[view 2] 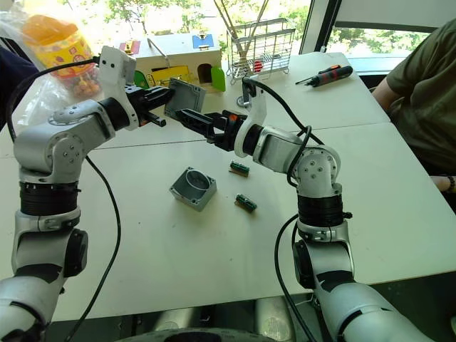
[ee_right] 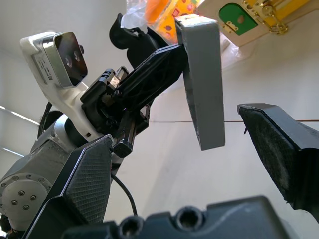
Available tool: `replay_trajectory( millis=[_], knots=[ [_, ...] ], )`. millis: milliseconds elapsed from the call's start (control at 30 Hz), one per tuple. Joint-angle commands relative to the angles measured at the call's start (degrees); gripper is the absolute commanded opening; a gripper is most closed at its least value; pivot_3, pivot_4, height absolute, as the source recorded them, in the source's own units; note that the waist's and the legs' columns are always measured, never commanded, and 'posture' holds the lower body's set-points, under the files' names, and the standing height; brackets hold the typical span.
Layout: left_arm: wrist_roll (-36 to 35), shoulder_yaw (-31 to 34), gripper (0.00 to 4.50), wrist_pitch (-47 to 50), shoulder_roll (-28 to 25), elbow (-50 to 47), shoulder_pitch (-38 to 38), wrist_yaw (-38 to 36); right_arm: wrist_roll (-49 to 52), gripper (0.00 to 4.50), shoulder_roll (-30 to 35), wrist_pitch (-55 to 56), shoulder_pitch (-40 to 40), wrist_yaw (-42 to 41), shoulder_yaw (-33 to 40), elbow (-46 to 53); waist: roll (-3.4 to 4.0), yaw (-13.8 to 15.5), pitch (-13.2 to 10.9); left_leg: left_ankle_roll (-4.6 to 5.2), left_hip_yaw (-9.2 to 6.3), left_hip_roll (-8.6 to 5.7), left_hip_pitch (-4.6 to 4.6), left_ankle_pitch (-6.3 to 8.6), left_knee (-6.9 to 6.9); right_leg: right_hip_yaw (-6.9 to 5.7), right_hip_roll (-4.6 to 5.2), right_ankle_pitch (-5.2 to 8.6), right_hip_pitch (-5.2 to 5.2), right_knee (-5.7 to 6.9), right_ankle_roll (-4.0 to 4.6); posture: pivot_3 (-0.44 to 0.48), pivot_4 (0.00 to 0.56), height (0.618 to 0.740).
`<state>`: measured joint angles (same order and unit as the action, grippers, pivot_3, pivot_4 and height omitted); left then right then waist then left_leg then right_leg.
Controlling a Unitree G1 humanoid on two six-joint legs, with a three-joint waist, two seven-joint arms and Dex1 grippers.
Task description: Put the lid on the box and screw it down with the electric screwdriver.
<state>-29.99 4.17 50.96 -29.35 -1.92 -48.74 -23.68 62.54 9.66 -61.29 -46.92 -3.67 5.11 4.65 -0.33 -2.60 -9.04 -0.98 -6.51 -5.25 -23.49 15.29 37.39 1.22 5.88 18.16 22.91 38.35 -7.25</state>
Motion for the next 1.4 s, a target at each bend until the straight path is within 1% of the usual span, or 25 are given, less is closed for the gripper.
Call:
replay_trajectory(
  millis=[33, 300, 500, 933, 967, 1000, 1033, 1067, 1167, 1300, 1400],
  knots=[
    [0.14, 0.87, 0.03, -1.13, 0.56, -2.39, -1.37, -0.5, -0.04, 4.5, -0.19, 0.47, -0.58, -0.82, 1.49, 1.44, 0.0, -0.19, 0.0, 0.0, 0.01, 0.0, 0.0, 0.0, -0.02, 0.01, 0.0, 0.0, 0.04, 0.04, 0.0, 0.0, 0.15, 0.74],
    [-0.19, 1.61, 0.03, -1.28, 1.51, -1.65, -1.4, -1.8, 0.02, 4.5, -0.54, 1.29, 0.18, -0.89, 3.57, 2.34, 0.0, -0.61, 0.0, -0.02, 0.06, 0.0, 0.0, -0.02, -0.15, 0.04, -0.01, 0.0, 0.18, 0.13, 0.0, 0.0, 0.15, 0.74],
    [-1.82, 2.97, 0.03, -0.28, 2.75, -1.71, -1.78, -2.04, -0.79, 4.5, -0.44, 1.93, 0.56, -1.7, 3.63, 2.19, 0.0, -0.66, 0.0, -0.03, 0.07, 0.0, 0.0, -0.02, -0.15, 0.03, -0.03, 0.0, 0.18, 0.13, 0.0, 0.0, 0.15, 0.74],
    [-1.07, 2.75, 0.03, 0.11, 1.91, -1.52, -1.38, -2.63, -1.01, 4.5, -1.25, 4.14, 1.4, -3.13, 4.84, 2.6, 0.0, -0.83, 0.0, -0.03, 0.08, 0.0, 0.0, -0.02, -0.15, 0.04, -0.03, 0.0, 0.19, 0.14, 0.0, 0.0, 0.15, 0.74],
    [-1.06, 2.71, 0.0, 0.12, 1.99, -1.53, -1.38, -2.58, -1.03, 3.99, -1.29, 4.14, 1.46, -3.16, 4.83, 2.66, 0.0, -0.84, 0.0, -0.03, 0.08, 0.0, 0.0, -0.02, -0.15, 0.04, -0.04, 0.0, 0.19, 0.14, 0.0, 0.0, 0.15, 0.74],
    [-1.01, 2.66, 0.0, 0.12, 2.05, -1.51, -1.38, -2.54, -1.09, 3.77, -1.29, 4.15, 1.54, -3.21, 4.79, 2.75, 0.0, -0.84, 0.0, -0.03, 0.08, 0.0, 0.0, -0.02, -0.15, 0.04, -0.04, 0.0, 0.19, 0.14, 0.0, 0.0, 0.15, 0.74],
    [-0.99, 2.63, 0.0, 0.15, 2.12, -1.47, -1.42, -2.54, -1.15, 3.37, -1.3, 4.17, 1.64, -3.29, 4.69, 2.86, 0.0, -0.85, 0.0, -0.03, 0.08, 0.0, 0.0, -0.02, -0.16, 0.04, -0.04, 0.0, 0.19, 0.14, 0.0, 0.0, 0.15, 0.74],
    [-1.04, 2.64, 0.0, 0.23, 2.22, -1.46, -1.47, -2.53, -1.23, 3.14, -1.31, 4.19, 1.71, -3.34, 4.59, 2.94, 0.0, -0.85, 0.0, -0.03, 0.08, 0.0, 0.0, -0.02, -0.16, 0.04, -0.04, 0.0, 0.19, 0.14, 0.0, 0.0, 0.15, 0.74],
    [-1.12, 2.58, 0.0, 0.44, 2.46, -1.59, -1.67, -2.47, -1.51, 2.04, -1.47, 4.31, 1.83, -3.39, 4.32, 3.05, 0.0, -0.85, 0.0, -0.03, 0.08, 0.0, 0.0, -0.02, -0.15, 0.04, -0.04, 0.0, 0.19, 0.14, 0.0, 0.0, 0.15, 0.74],
    [-1.28, 2.62, 0.0, 0.63, 2.58, -1.74, -1.74, -2.55, -2.68, 0.17, -1.71, 4.55, 1.87, -3.55, 3.8, 2.93, 0.01, -0.82, 0.0, -0.03, 0.07, 0.0, 0.0, -0.02, -0.15, 0.03, -0.04, 0.0, 0.19, 0.15, 0.0, 0.0, 0.15, 0.74],
    [-1.57, 2.71, 0.0, 1.05, 2.65, -2.12, -1.74, -2.58, -3.55, 0.12, -2.11, 4.68, 1.86, -3.53, 3.69, 2.75, 0.0, -1.01, 0.0, -0.03, 0.11, 0.0, 0.0, -0.02, -0.16, 0.06, -0.04, 0.0, 0.21, 0.16, 0.0, 0.0, 0.15, 0.74]
  ],
)
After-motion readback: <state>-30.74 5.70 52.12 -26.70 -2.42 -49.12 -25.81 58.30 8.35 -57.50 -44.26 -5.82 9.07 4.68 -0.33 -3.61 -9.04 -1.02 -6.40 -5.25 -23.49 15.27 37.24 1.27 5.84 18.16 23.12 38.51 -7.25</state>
